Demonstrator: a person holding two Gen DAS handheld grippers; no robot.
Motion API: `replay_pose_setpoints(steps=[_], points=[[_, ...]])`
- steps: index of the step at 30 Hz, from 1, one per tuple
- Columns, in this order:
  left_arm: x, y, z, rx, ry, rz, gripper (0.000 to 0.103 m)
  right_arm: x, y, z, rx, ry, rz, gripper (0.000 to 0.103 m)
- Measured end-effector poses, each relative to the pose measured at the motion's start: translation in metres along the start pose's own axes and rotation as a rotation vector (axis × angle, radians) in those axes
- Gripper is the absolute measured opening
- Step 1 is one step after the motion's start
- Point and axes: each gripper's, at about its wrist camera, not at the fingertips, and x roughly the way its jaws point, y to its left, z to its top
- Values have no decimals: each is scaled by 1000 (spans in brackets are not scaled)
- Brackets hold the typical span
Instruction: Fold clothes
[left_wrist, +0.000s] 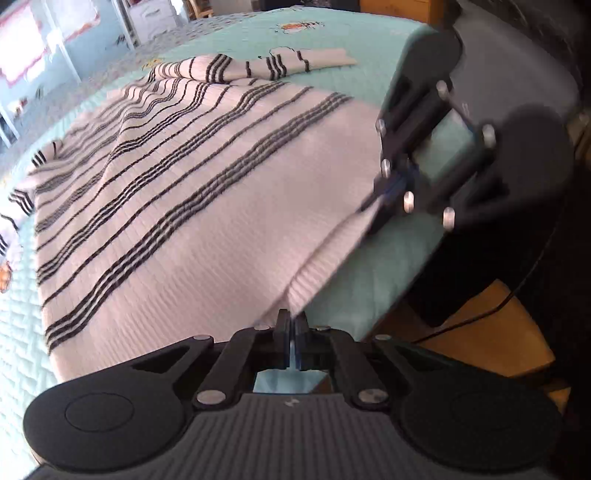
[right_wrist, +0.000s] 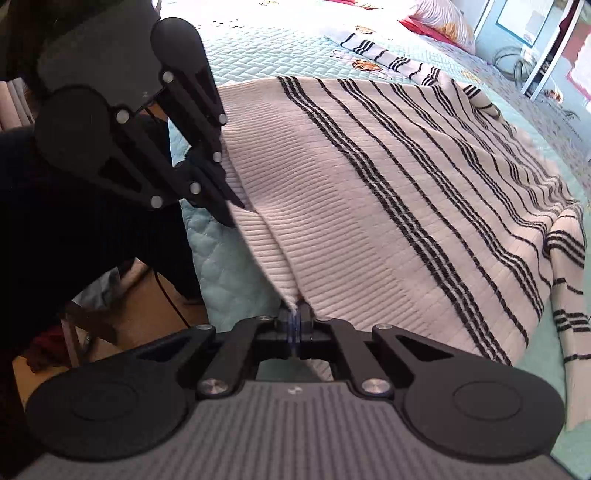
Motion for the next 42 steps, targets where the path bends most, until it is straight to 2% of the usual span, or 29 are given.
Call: replay_pose_setpoints(steps=[3,4,5,6,7,8,10,13,14,15,17,18,21,22,23,24,27,28,29,31,32,33,34,35,36,37,39,40,42], points=[[-5,1,-2,-12,13,-28,1,-3,-1,1,-20,-9,-1,2],[-6,1,-3,-16,17,-37,2,-5,-1,1,-22,2,16,6],[-8,1,-4,-21,21,-46,3,-8,-1,-1,-28,10,45,8],[-9,2,-4,-25,25,-56,3,-14,-3,-3,-25,5,74,14],[-11,2,-5,-29,29,-65,4,-19,-7,-6,16,9,124,23],[-14,4,-6,-44,26,-72,5,-24,-12,-9,59,13,176,25],[-26,19,-5,-152,-29,-72,6,-38,-30,-19,190,-26,229,29],[-44,42,-5,-314,-112,-71,8,-54,-64,-35,431,-127,221,35],[-50,50,-4,-368,-140,-70,14,-56,-78,-40,531,-169,219,35],[-54,58,-3,-424,-169,-66,26,-56,-94,-45,653,-216,227,36],[-50,83,5,-544,-235,-26,38,-46,-118,-57,874,-301,270,39],[-43,95,10,-571,-248,-4,38,-41,-131,-63,984,-343,292,41],[-12,114,8,-556,-167,43,38,-8,-147,-82,1184,-341,429,43],[-1,116,0,-531,-105,69,38,3,-146,-95,1229,-303,444,37],[6,117,-11,-508,-74,88,37,11,-143,-110,1245,-282,466,24],[3,117,-25,-493,-114,83,37,7,-143,-120,1263,-283,464,0],[-7,120,-32,-523,-123,80,36,-6,-142,-149,1318,-289,454,0],[-9,120,-31,-531,-122,81,36,-12,-143,-150,1327,-300,452,3],[-11,120,-29,-535,-125,83,35,-18,-144,-150,1333,-322,460,9],[-15,121,-29,-537,-135,81,35,-26,-145,-148,1319,-384,500,35],[-17,121,-30,-538,-137,82,37,-23,-145,-148,1308,-382,503,40],[-16,123,-32,-544,-133,87,37,-19,-143,-153,1293,-356,494,39],[-14,126,-35,-568,-130,84,37,-15,-141,-157,1278,-330,484,18],[-13,130,-37,-595,-130,77,36,-13,-141,-166,1313,-317,485,5],[-16,133,-38,-630,-137,59,37,-12,-142,-175,1352,-306,486,0],[-18,137,-38,-664,-139,45,37,-14,-142,-171,1342,-303,478,0],[-22,142,-33,-718,-120,43,42,-20,-142,-163,1317,-298,460,5],[-21,145,-27,-715,-129,48,43,-22,-144,-156,1296,-301,453,20],[-18,150,-16,-708,-148,58,49,-26,-150,-144,1280,-346,444,43]])
